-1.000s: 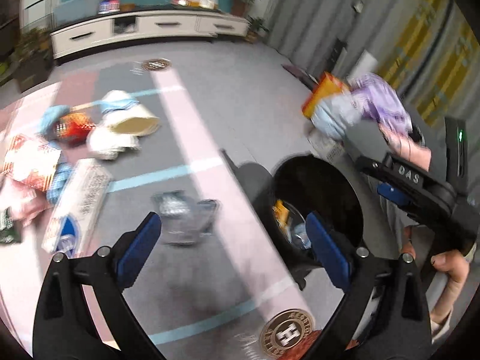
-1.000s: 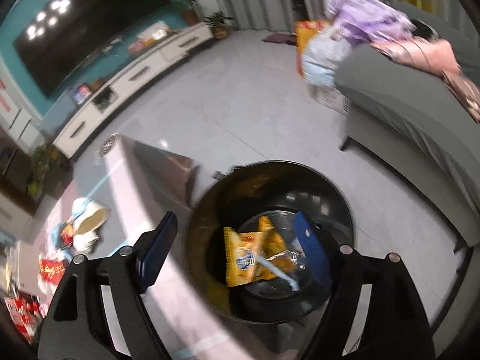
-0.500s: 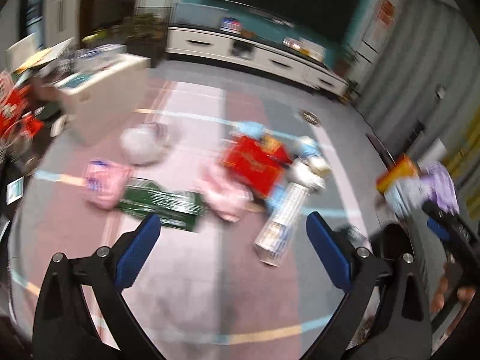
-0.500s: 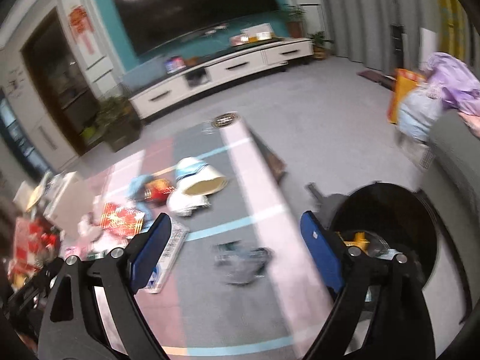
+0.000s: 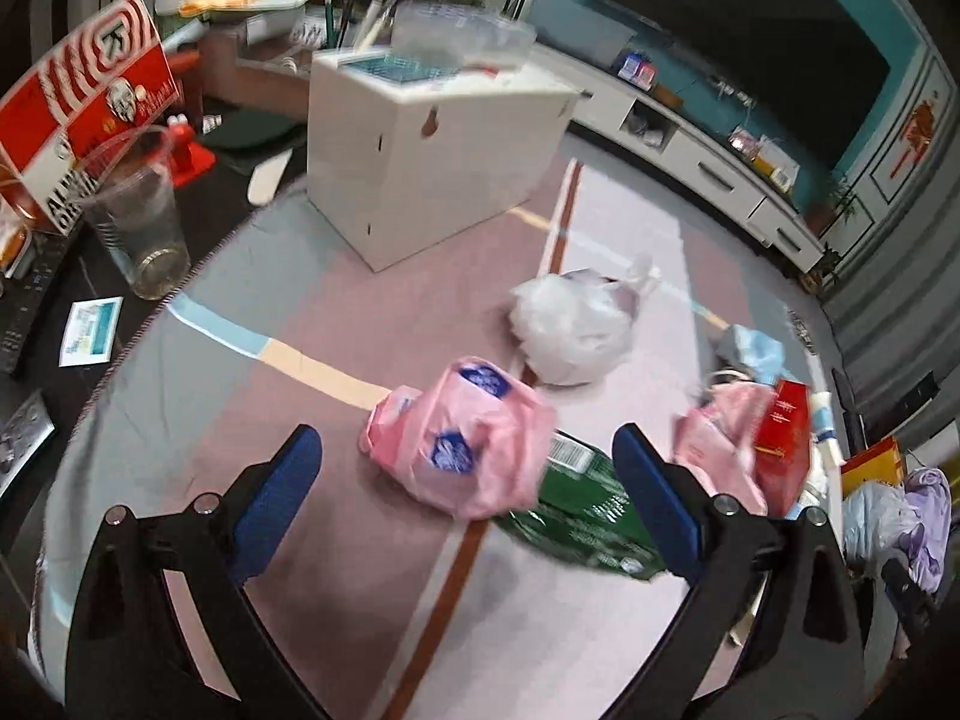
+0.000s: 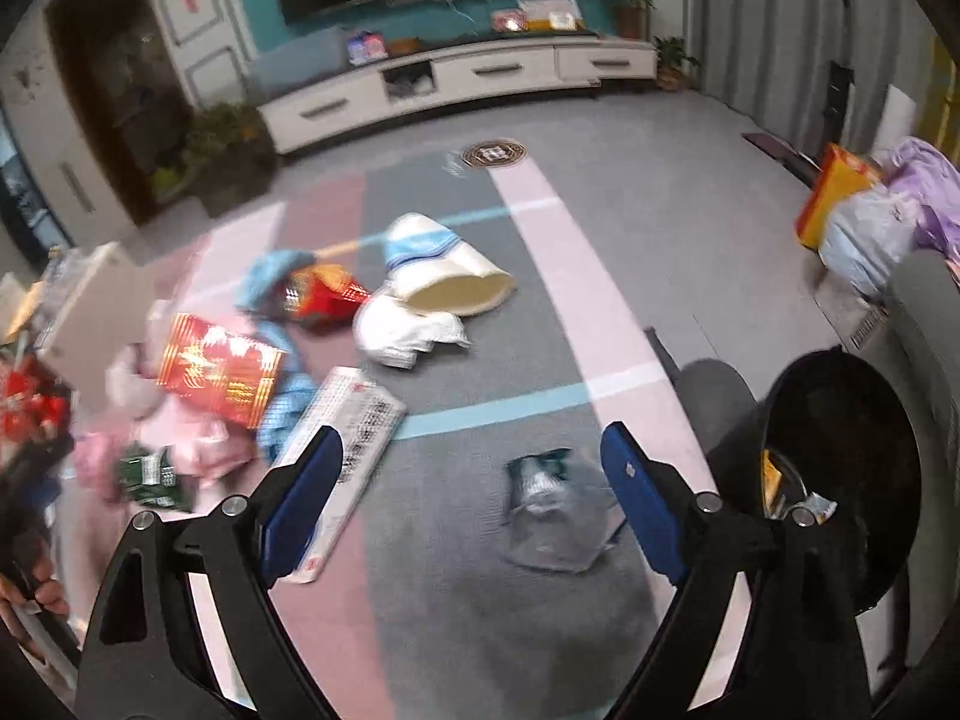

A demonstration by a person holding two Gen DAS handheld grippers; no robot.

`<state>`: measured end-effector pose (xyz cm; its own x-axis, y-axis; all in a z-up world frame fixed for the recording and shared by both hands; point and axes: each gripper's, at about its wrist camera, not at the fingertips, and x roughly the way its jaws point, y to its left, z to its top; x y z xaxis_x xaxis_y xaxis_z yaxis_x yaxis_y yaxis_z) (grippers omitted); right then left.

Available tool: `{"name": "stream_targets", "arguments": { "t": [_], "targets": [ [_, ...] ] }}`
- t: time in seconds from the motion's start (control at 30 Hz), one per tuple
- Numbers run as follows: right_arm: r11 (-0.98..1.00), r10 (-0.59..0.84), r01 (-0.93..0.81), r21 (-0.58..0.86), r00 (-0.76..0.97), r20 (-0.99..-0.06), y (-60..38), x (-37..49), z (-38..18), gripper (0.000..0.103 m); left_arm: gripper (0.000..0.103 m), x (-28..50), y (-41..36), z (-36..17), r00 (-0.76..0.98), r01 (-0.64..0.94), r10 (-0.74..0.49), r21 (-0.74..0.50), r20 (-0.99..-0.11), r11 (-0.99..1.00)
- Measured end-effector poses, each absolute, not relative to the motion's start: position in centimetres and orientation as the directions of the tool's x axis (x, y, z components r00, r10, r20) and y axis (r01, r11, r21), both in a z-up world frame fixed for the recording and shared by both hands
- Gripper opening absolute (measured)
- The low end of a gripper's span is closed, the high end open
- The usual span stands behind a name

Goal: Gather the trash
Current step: 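Grasp the pink plastic bag with the left tool while the right tool grasps the grey bag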

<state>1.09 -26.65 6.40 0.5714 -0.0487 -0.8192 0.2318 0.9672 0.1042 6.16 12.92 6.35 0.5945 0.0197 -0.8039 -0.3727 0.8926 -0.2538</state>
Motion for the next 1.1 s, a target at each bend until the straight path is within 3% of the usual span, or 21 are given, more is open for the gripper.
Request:
{"name": "stream_targets", "arguments": {
  "t": [0.4, 0.67, 1.1],
  "targets": [
    [0.954, -0.118, 0.3, 0.03, 0.465, -0.877, -29.2, 2.3, 1.9, 0.086, 0.097, 9.2, 13.4, 3.0, 0.566, -0.349, -0.043, -0.287, -0.823, 0.892],
    [0.953, -0.153, 0.302, -0.026, 0.405, -0.902, -28.8, 2.6, 0.1, 0.086, 0.09, 9.1, 13.3, 2.2, 0.549, -0.352, -0.035, -0.269, -0.835, 0.897],
    [0.947, -0.116, 0.321, 0.007, 0.363, -0.925, -29.7, 2.6, -1.1, 0.083, 0.084, 8.2, 12.5, 2.3, 0.558, -0.368, 0.023, -0.222, -0.829, 0.903]
  ]
}}
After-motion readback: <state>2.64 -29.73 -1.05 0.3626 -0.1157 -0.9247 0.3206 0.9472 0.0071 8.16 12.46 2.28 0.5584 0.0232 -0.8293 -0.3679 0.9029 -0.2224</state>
